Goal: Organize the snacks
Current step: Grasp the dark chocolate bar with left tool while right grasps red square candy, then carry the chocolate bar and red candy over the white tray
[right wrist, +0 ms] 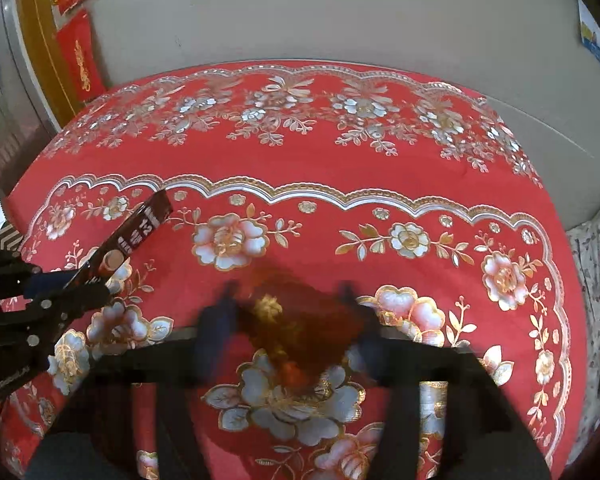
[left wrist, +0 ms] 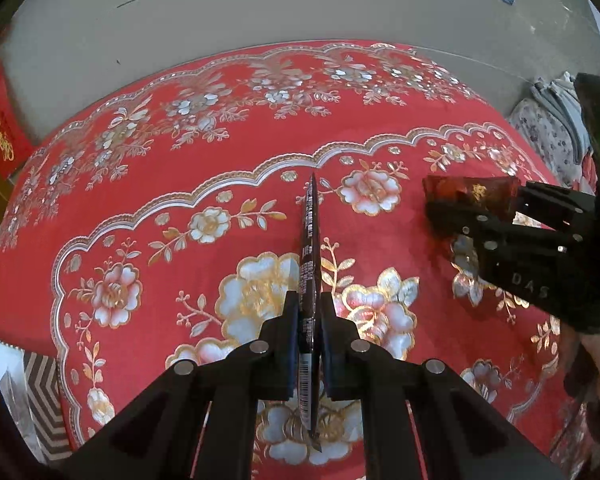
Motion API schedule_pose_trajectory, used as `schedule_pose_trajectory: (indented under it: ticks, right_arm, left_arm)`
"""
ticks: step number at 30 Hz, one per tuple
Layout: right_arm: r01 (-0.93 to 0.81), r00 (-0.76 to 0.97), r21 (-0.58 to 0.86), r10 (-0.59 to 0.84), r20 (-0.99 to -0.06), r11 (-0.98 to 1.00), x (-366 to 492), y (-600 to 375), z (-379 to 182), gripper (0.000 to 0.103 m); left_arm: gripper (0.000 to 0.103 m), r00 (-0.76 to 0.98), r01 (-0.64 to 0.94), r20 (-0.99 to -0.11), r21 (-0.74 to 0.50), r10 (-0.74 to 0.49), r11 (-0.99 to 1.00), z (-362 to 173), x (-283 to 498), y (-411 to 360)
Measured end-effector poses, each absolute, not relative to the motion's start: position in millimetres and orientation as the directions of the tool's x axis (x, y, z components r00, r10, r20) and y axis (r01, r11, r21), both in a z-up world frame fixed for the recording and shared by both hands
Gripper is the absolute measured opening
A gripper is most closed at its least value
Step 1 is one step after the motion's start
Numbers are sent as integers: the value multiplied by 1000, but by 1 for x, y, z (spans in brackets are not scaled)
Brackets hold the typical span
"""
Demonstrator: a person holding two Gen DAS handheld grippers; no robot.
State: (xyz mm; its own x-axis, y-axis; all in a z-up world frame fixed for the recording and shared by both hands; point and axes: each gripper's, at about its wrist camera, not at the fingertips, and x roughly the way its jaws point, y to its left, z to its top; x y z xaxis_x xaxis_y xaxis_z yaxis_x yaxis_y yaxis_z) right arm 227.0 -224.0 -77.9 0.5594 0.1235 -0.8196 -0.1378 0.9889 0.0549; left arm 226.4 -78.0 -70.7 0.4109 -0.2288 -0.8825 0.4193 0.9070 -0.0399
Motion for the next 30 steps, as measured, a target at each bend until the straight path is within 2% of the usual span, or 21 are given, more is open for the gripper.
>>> schedule_pose_trajectory:
  ticks: [3, 10, 22, 30]
  right_arm:
    - [-149, 546, 90, 157, -823, 985, 223, -227, -77, 32]
    - [-179, 570, 88, 176, -802, 980, 196, -227, -60, 31]
    - [-239, 606, 37, 179, -775, 970, 150, -183, -43, 32]
    - [-246, 644, 15, 175, -745, 969, 127, -152, -30, 32]
  left_arm:
    - [9, 414, 412, -881, -45, -231, 910, -70, 221, -75]
    - [9, 431, 381, -871, -60, -235, 922, -64, 203, -66]
    - [9, 505, 329, -843, -12, -187, 944, -48, 155, -47]
    - [9, 540, 279, -821, -33, -186, 960, -36, 129, -23]
